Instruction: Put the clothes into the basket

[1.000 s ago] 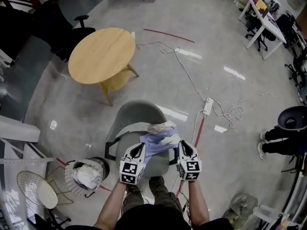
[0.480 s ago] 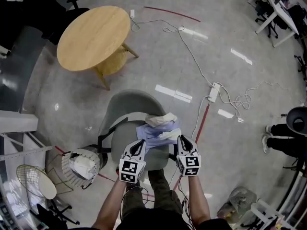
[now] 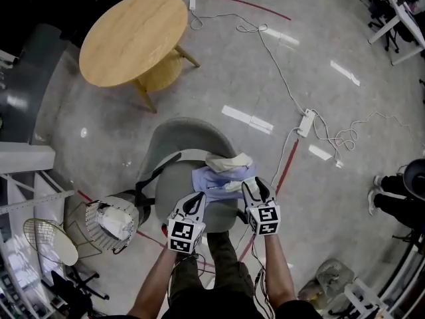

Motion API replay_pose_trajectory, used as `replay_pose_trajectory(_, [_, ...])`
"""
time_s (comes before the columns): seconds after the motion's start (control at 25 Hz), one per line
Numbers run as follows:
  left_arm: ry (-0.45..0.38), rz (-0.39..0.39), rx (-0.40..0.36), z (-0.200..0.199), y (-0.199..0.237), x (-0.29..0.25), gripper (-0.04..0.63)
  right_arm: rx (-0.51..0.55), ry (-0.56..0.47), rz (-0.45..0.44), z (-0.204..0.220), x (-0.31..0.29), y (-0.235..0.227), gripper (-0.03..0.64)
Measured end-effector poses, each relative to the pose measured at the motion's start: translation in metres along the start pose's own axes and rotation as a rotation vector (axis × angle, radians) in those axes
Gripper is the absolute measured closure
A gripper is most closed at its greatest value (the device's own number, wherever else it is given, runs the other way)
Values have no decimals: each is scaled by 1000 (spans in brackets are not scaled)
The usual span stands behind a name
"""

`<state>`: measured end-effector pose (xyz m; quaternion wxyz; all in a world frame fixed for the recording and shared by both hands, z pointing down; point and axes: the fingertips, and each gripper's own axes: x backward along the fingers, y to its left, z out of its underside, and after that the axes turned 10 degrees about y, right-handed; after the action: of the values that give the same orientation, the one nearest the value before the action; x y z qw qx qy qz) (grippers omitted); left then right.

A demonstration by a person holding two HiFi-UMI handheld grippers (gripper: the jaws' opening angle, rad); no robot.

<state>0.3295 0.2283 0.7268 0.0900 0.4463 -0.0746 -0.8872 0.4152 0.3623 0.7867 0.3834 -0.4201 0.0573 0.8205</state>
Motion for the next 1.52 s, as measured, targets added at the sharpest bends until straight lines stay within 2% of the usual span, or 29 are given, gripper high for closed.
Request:
replay_pose_trajectory(0.2, [19,-7,8,4,3,-6,588,-11,52,-25,13,-24,-5,312])
replay_pose_trajectory(0.6, [55,-17,30,16,13,-15,588,-27,123,-30,27,-51,-9,302])
replay_pose_trajectory(0.88, [58,-18,33,13,15,-12,589,-28,170,-32,29,-51,-4,441])
replay_pose_trajectory(1.12, [35,-23,20,10,17,-2,588,-17,141,-14,24,-41,0,529])
replay_pose_trajectory(1.52, [-21,-38,2,4,18,36,588,5,46,-7,-4,-4,18,548])
